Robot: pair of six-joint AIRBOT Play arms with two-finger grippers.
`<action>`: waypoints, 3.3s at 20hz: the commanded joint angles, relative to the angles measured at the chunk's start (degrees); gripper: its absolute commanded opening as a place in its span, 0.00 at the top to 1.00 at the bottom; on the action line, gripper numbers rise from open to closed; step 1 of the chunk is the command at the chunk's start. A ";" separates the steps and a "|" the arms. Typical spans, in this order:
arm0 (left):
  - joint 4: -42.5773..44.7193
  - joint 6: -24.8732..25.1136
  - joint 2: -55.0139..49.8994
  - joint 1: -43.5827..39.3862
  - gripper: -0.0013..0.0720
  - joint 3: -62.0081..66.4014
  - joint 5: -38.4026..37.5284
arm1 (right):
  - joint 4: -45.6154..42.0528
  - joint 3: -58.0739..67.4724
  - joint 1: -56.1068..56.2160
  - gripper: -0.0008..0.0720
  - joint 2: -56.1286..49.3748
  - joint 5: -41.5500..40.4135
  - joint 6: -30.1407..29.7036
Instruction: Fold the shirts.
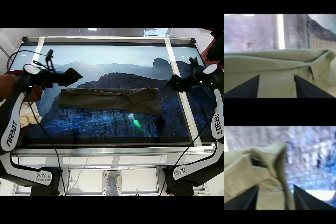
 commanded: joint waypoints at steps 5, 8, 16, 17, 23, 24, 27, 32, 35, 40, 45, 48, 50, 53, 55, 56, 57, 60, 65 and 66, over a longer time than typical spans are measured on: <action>18.73 -5.38 -3.23 -16.44 0.60 0.24 19.45 | 15.15 -2.78 -3.10 0.23 -10.82 1.75 -9.51; 18.84 -6.71 -7.15 -18.36 0.69 0.35 16.24 | 18.23 -2.75 -2.86 0.23 -13.70 1.90 -10.45; 16.90 -10.29 -11.17 -19.08 0.97 0.35 14.80 | 17.99 -2.73 2.40 0.25 -15.21 1.95 -11.47; 16.92 -10.47 -11.32 -19.08 0.97 0.33 14.12 | 17.92 -2.73 3.65 0.25 -15.32 1.86 -11.28; 16.94 -12.15 -12.83 -19.08 0.97 0.35 11.06 | 17.59 -1.62 8.26 0.91 -15.32 4.24 -10.10; 16.94 -12.74 -13.33 -19.08 0.97 0.35 10.51 | 18.25 -0.70 8.28 0.94 -15.28 6.01 -10.47; 16.92 -13.75 -14.73 -19.08 0.97 0.35 9.35 | 20.13 2.75 8.26 0.94 -13.64 11.67 -11.08; 16.15 -14.27 -16.65 -22.14 0.97 0.35 7.87 | 20.11 8.57 8.28 0.95 -6.38 16.50 -8.52; 15.82 -14.38 -16.83 -25.88 0.97 0.61 9.16 | 20.06 13.77 8.61 0.95 -3.61 21.22 -5.51; 15.72 -14.49 -16.81 -28.92 0.97 7.93 3.06 | 19.85 24.13 11.61 0.95 -1.70 23.10 -0.35; 15.69 -13.07 -16.55 -28.55 0.97 14.25 -7.65 | 16.55 27.41 21.75 0.95 -1.70 22.23 2.58; 26.23 -13.07 -14.29 -25.27 0.97 20.48 -20.11 | 10.56 27.39 29.68 0.95 -1.70 21.03 5.31; 36.06 -13.57 -11.02 -22.03 0.97 22.93 -26.77 | 7.54 27.39 35.23 0.95 -1.73 16.83 7.02; 49.13 -14.80 -4.33 -16.41 0.97 23.54 -32.89 | 2.91 26.69 43.95 0.95 -2.16 6.67 11.15; 52.70 -14.97 -0.26 -12.70 0.96 23.54 -33.88 | 2.25 26.69 49.35 0.95 -4.39 -0.09 13.77; 52.41 -14.95 1.55 -11.02 0.97 23.54 -33.83 | 2.25 26.69 51.63 0.95 -6.16 -3.78 15.21; 52.11 -14.95 2.91 -9.77 0.97 23.54 -33.90 | 2.43 26.69 53.68 0.95 -8.46 -8.31 17.31; 52.26 -14.78 5.38 -8.55 0.96 23.54 -33.88 | 9.09 26.69 57.59 0.92 -15.23 -22.21 19.02; 52.13 -14.25 5.51 -8.55 0.97 23.50 -33.66 | 14.99 26.86 55.30 0.37 -16.68 -30.80 17.64; 52.17 -14.23 5.51 -8.55 0.97 23.50 -33.48 | 11.52 26.86 52.81 0.37 -15.93 -27.32 16.46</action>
